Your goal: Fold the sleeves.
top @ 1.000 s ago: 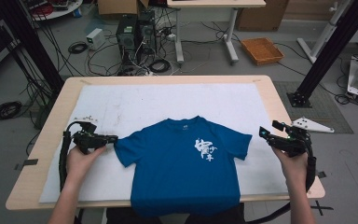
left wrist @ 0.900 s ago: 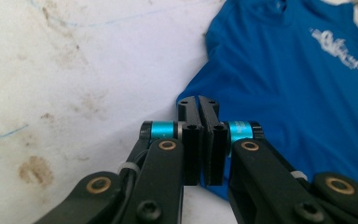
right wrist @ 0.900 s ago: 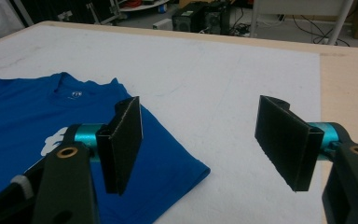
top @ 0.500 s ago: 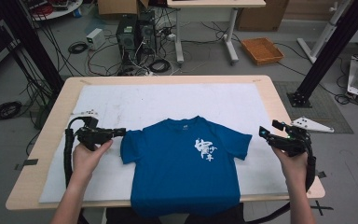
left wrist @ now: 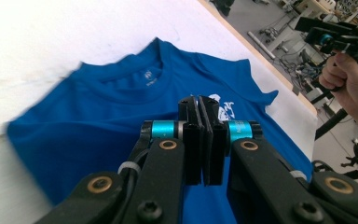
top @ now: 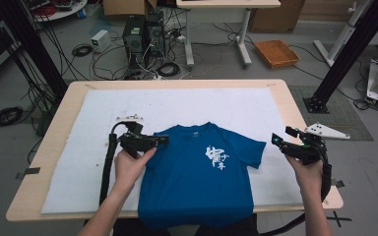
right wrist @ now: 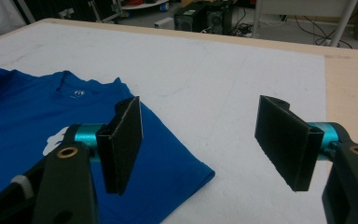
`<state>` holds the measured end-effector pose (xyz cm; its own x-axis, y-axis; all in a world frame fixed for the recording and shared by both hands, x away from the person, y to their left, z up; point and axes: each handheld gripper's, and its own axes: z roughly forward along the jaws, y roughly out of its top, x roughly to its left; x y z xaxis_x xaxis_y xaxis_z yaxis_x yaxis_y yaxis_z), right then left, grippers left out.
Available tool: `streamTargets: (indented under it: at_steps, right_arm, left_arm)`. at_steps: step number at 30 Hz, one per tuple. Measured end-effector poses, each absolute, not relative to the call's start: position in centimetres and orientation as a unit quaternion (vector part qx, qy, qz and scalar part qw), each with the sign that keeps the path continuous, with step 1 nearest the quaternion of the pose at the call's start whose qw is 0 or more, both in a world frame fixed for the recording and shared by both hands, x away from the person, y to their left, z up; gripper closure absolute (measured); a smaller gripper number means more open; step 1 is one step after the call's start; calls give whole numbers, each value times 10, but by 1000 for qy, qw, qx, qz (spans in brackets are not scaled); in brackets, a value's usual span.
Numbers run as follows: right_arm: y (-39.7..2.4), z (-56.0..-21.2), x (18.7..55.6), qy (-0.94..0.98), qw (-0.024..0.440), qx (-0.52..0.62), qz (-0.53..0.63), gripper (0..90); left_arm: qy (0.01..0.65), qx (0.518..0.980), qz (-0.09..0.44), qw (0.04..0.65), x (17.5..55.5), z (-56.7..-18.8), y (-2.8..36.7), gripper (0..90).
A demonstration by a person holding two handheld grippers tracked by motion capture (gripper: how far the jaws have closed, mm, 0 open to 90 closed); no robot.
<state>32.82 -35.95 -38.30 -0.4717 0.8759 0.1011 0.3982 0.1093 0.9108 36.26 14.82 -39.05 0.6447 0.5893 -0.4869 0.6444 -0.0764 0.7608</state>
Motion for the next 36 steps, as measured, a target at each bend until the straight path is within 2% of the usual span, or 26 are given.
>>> streamTargets:
  at_steps: [3, 7, 12, 15, 18, 21, 26, 29, 31, 36]
  right_arm:
    - [-359, -383, 328, 704, 244, 452, 490, 318]
    - [-359, -384, 328, 705, 243, 453, 489, 318]
    - [-359, -385, 328, 705, 246, 454, 486, 318]
    - [-359, -386, 329, 703, 245, 458, 485, 319]
    - [-360, -388, 330, 701, 244, 461, 485, 324]
    - [-359, -390, 331, 701, 242, 464, 485, 335]
    - [-356, -395, 335, 704, 230, 467, 483, 375]
    - [-355, -400, 340, 703, 218, 477, 480, 425]
    - [-354, -404, 344, 706, 209, 484, 474, 492]
    - [-350, -418, 358, 707, 183, 521, 443, 558]
  left_arm:
    - [423, 740, -26, 522, 368, -400, 126, 883]
    - [424, 739, -24, 523, 372, -407, 119, 881]
    - [391, 738, 32, 549, 372, -405, 119, 706]
    - [384, 732, 66, 559, 368, -399, 133, 605]
    - [379, 729, 81, 564, 366, -395, 146, 545]
    - [376, 720, 129, 569, 358, -392, 179, 522]
    - [387, 705, 179, 567, 352, -391, 226, 448]
    - [393, 704, 200, 557, 351, -391, 248, 437]
    - [396, 703, 208, 553, 351, -392, 259, 430]
    - [414, 699, 200, 547, 353, -399, 274, 430]
